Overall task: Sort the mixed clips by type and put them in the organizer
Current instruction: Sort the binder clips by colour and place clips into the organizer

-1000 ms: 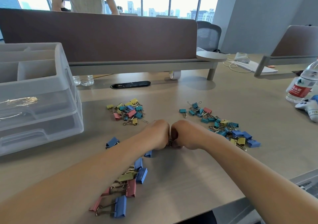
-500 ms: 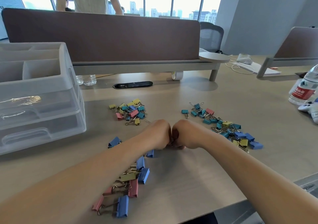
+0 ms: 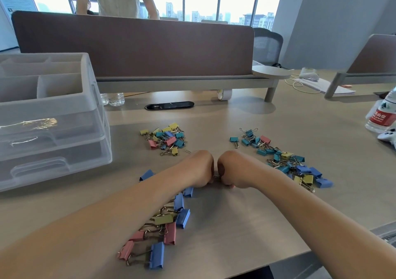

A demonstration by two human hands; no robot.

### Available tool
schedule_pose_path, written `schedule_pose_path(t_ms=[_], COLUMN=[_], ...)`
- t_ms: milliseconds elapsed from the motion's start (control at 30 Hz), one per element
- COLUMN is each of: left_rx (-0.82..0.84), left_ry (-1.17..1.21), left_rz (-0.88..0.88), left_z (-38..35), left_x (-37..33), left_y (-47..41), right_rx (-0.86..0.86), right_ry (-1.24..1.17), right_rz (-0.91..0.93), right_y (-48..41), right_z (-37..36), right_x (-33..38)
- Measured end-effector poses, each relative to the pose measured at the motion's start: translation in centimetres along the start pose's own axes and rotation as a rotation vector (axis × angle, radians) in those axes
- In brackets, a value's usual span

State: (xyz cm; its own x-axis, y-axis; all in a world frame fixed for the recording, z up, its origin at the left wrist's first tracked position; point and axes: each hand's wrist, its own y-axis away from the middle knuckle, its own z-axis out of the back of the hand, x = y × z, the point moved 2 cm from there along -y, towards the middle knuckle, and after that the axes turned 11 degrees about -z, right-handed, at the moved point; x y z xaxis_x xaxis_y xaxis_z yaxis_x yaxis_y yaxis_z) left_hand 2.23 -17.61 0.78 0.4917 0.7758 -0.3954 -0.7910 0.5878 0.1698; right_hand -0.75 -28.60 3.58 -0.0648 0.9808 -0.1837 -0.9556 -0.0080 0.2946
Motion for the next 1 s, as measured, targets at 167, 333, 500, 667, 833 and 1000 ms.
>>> schedule_pose_path(t_ms=[167,333,500,667,833,1000], left_rx=[0.008,0.015,-0.013,-0.088,-0.137,-0.093], left_ry=[-0.112,-0.097,-0.065,-0.003,0.031,0.051], left_rz=[0.004,-0.002,-0.018,-0.042,-0.080,-0.119], left_z=[-0.3,-0.2,0.0,0.5,1.0,1.1], left_x=[-0.4,-0.2,0.2,0.0,0.1,-0.6], left_y=[-0.1,0.0,0.0,0.2,0.5,0.5], right_rx=[0.037,0.061,0.047,0.047,0.067,0.010], right_ry=[0.020,-0.113,-0.253,-0.353,-0.540,-0.504], right_rz=[-0.022,-0.049,-0.063,-0.052,-0.056,-0.088], right_y=[0.5,0.3,-0.1,-0.8,-1.1,-1.3], right_z=[0.1,-0.3,-0.6,-1.3,-1.6,-1.5], right_x=[0.2,-0.3,-1.0,-1.8,-2.9,-3.8])
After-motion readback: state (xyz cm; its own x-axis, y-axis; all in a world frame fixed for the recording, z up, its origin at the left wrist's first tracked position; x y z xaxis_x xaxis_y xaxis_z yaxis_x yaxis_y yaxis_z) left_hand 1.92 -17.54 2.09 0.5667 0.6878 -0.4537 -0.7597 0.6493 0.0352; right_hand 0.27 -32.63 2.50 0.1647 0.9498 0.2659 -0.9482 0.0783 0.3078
